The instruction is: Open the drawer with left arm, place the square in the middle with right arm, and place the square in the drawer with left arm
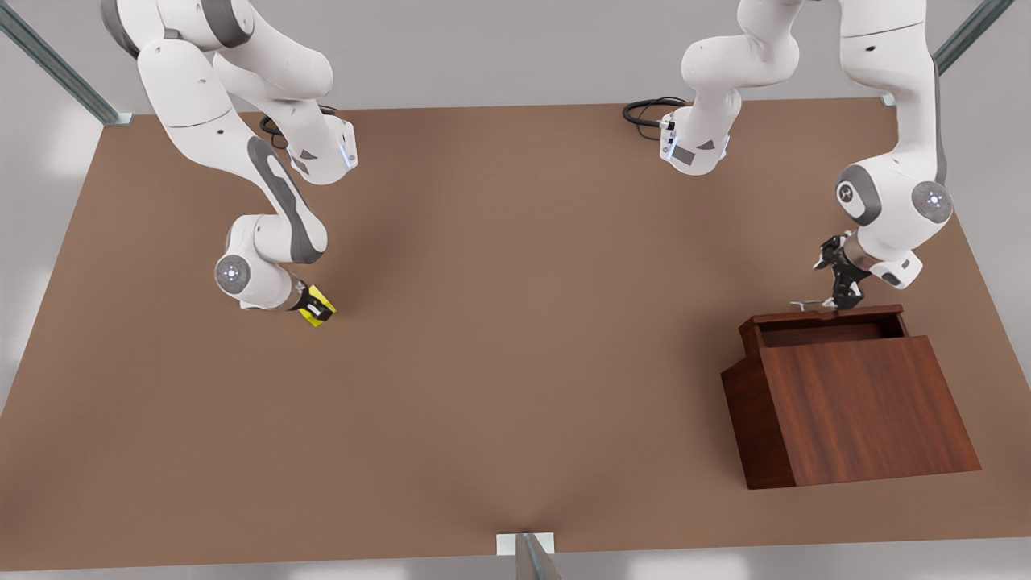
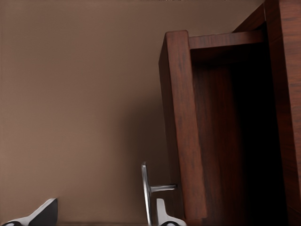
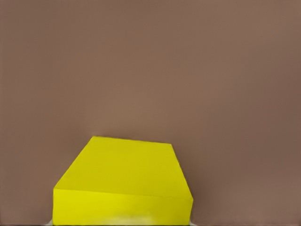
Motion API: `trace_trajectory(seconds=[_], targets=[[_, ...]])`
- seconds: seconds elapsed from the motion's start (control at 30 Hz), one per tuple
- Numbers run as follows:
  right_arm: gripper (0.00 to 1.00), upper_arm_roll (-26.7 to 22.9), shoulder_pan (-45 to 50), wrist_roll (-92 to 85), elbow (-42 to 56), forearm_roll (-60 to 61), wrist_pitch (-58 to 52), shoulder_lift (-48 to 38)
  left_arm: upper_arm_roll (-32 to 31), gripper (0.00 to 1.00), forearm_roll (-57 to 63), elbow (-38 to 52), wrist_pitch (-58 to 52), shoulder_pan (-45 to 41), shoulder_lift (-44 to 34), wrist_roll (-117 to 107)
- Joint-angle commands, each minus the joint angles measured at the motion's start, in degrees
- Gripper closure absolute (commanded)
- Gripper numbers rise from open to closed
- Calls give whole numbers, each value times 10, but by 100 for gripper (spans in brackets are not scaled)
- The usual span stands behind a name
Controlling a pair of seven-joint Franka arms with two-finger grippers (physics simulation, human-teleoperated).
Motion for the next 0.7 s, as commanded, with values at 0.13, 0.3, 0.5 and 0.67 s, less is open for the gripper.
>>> trace_trajectory(seconds=[0.13,0.3,0.5,0.67], targets=[[35,1,-1,0,3,0,-4,-7,-1,0,1,-4,-3,-2,1,-1],[35,41,1,42,31,0,-79,-66,-1,0,0,-9,-7,-1,-1,-1],[34,248,7,302,196,0,-170,-28,0,0,1,-10,-26,-1,-12,0],[34,244,181,481,381,-7,-166,109,1,0,4,-10,-38,-1,-20,0]])
